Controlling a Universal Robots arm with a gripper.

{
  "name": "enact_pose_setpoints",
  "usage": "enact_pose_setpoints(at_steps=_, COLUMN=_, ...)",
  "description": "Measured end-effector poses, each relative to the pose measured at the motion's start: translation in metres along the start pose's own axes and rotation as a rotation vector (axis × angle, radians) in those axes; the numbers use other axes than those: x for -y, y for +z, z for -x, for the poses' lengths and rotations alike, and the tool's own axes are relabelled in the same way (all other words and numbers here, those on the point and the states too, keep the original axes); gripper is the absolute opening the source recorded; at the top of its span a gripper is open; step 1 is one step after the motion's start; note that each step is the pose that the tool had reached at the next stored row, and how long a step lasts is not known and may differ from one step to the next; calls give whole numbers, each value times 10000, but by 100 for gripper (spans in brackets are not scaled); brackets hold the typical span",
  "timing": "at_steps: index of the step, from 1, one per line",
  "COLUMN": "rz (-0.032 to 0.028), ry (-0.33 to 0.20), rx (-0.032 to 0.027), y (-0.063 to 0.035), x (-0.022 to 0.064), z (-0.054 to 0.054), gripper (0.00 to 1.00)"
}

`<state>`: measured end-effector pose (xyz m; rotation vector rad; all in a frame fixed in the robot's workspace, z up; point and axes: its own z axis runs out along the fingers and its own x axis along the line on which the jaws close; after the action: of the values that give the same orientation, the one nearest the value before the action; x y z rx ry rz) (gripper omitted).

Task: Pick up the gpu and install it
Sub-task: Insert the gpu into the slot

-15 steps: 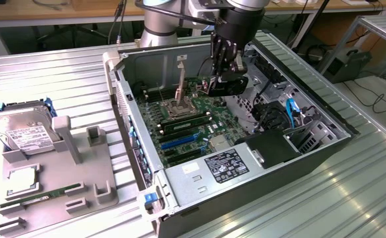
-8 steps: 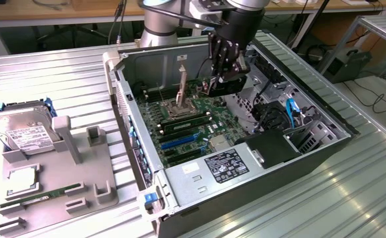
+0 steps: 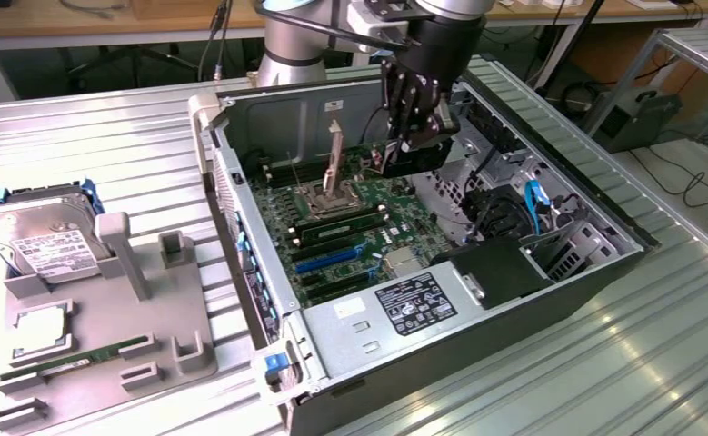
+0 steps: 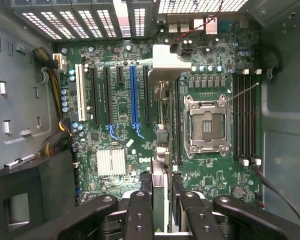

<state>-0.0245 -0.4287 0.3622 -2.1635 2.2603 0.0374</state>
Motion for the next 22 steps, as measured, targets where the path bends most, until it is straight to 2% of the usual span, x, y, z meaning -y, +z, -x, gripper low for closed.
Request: enact_pose_setpoints(at_steps=22, rz=5, ry=-199, rx=-2, y=109, x=-41, z=-74, gripper=26)
